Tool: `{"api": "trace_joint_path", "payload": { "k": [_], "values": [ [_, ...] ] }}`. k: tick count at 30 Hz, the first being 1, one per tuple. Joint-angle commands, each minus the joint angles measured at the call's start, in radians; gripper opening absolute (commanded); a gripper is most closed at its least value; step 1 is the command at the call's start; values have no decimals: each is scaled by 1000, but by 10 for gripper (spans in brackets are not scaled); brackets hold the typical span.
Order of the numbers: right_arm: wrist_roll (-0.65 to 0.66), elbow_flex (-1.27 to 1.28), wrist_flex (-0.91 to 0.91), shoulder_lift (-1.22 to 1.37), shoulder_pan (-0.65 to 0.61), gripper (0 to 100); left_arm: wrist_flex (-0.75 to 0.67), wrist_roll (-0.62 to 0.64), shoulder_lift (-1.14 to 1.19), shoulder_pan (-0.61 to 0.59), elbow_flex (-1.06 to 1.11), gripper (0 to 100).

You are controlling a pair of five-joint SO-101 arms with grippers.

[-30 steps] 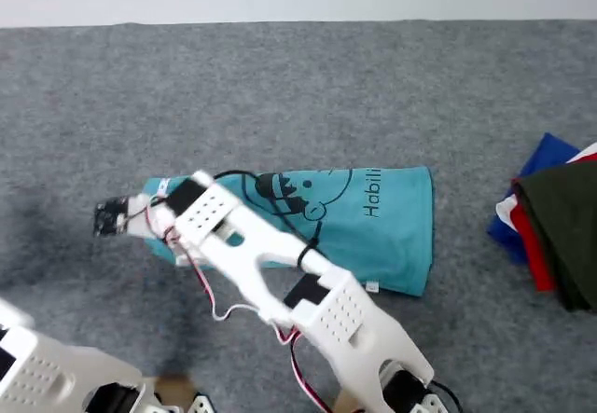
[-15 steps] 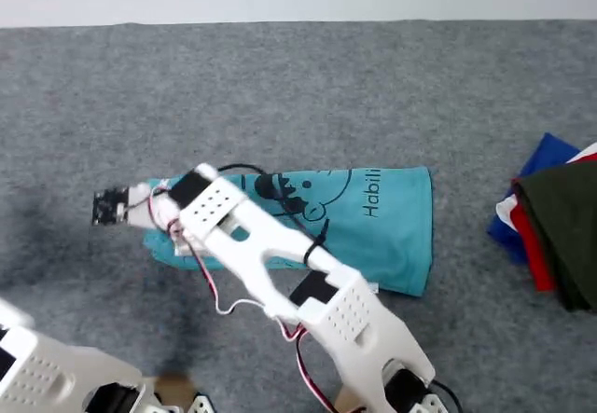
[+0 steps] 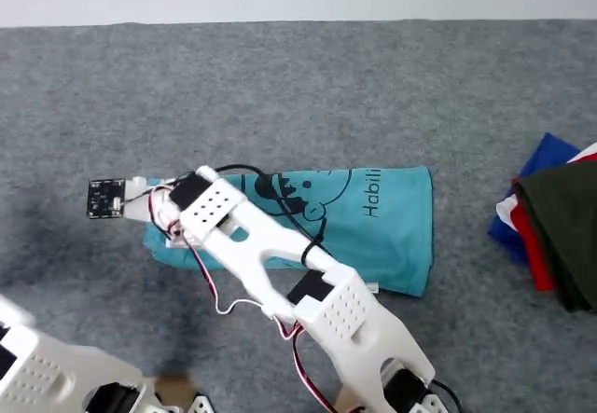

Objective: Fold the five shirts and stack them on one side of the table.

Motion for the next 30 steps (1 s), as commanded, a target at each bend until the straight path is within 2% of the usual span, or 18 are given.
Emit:
{"api": "trace_joint_path", "payload": {
  "k": [1, 12, 16, 20, 26, 30],
  "values": [
    [-11, -29, 2, -12, -25, 81, -12, -2, -55, 6, -2, 2],
    [-9, -31, 79, -82, -48, 81, -11, -2, -55, 8, -4, 2],
    [-25, -31, 82, -171, 10, 85, -9, -2, -57, 5, -4, 2],
    [-120, -31, 107, -266, 76, 86, 26, -2, -64, 2, -2, 2],
    [-253, -31, 265, -397, 173, 83, 114, -3, -77, -2, -10, 2],
    [-308, -31, 410, -449, 275, 82, 172, -3, -164, 5, -10, 2]
  ]
}}
